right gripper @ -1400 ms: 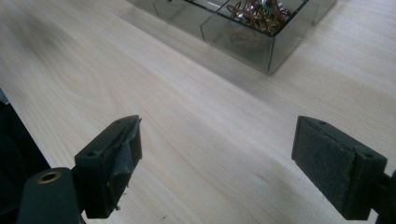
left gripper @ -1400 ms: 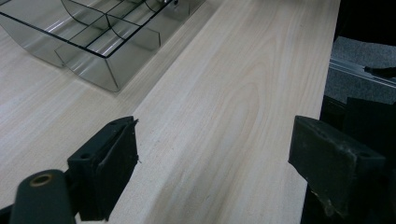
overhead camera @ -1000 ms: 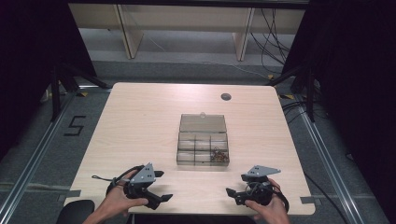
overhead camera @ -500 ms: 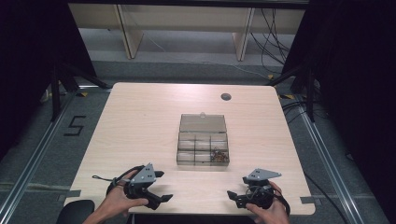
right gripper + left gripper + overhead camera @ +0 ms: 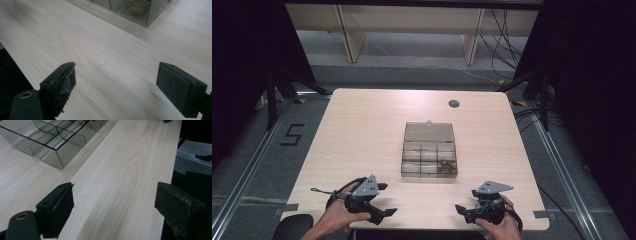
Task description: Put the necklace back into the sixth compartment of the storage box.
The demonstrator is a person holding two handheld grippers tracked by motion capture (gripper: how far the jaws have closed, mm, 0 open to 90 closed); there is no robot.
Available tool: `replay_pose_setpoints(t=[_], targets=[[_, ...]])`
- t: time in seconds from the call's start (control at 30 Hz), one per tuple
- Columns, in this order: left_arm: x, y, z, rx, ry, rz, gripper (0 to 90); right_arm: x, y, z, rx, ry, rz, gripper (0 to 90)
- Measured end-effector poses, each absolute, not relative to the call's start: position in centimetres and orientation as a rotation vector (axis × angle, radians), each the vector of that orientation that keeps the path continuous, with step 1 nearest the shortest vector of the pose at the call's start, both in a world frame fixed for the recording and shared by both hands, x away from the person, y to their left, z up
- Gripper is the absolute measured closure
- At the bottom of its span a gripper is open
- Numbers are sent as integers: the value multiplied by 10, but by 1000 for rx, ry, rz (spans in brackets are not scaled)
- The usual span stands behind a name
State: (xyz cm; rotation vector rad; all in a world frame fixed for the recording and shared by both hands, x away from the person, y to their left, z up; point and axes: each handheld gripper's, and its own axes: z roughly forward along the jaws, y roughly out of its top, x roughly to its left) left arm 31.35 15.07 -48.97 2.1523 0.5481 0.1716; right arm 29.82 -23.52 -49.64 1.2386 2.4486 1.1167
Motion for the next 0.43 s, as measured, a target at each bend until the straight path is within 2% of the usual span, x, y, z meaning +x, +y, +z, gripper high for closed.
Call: replay_pose_setpoints(t=[0.43], targets=[[313, 151, -490, 2149, 557, 169, 150, 300, -238, -496, 1247, 2448, 1130, 168]])
